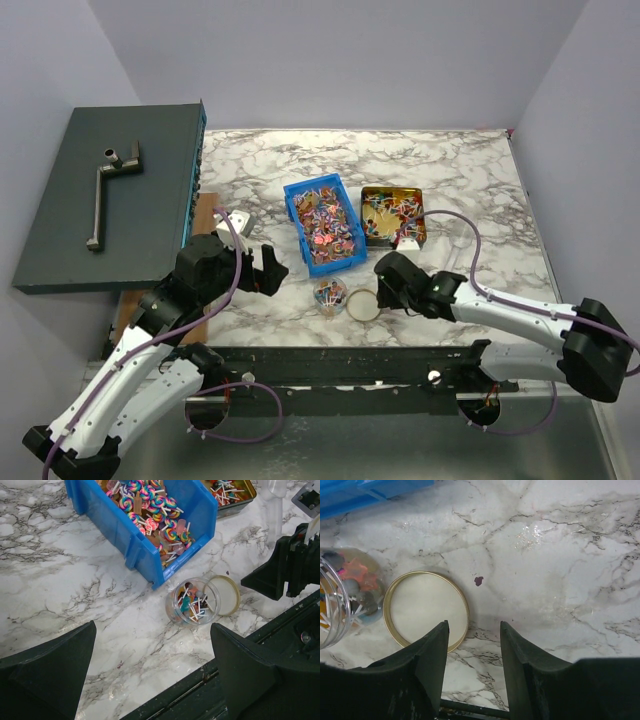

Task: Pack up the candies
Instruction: Pick up the bottle lid at the center of the board.

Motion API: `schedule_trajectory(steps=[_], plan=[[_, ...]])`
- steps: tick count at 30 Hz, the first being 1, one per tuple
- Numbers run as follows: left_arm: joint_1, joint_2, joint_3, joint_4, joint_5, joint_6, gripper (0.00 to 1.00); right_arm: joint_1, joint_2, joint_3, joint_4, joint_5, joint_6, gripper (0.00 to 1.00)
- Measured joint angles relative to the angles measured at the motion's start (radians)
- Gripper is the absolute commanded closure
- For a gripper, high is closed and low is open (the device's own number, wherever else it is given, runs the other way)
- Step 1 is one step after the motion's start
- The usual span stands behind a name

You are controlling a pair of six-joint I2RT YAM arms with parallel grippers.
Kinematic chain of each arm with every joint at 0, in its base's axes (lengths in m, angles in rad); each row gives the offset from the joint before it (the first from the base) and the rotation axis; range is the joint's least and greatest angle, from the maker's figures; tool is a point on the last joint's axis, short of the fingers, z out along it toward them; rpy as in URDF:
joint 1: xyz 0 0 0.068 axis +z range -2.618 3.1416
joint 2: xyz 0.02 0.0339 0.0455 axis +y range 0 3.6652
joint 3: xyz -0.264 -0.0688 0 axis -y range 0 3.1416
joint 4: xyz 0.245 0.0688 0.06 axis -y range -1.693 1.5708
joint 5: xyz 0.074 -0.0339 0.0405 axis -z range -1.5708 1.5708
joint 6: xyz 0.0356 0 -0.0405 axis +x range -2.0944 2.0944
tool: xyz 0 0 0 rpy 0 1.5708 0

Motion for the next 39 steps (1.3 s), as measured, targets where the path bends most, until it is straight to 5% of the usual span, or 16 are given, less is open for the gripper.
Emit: schedule_trajectory(steps=[28,39], plan=[[0.000,-0.026,0.000,0.000,0.003,0.000,0.01,0.010,0.225,0.045,0.086,-0.018,-0.020,0.85],[0.000,-0.035,0.000,0.000,0.004,0.000,0.01,0.010,0.225,0.028,0.125,-0.057,-0.040,0.89]])
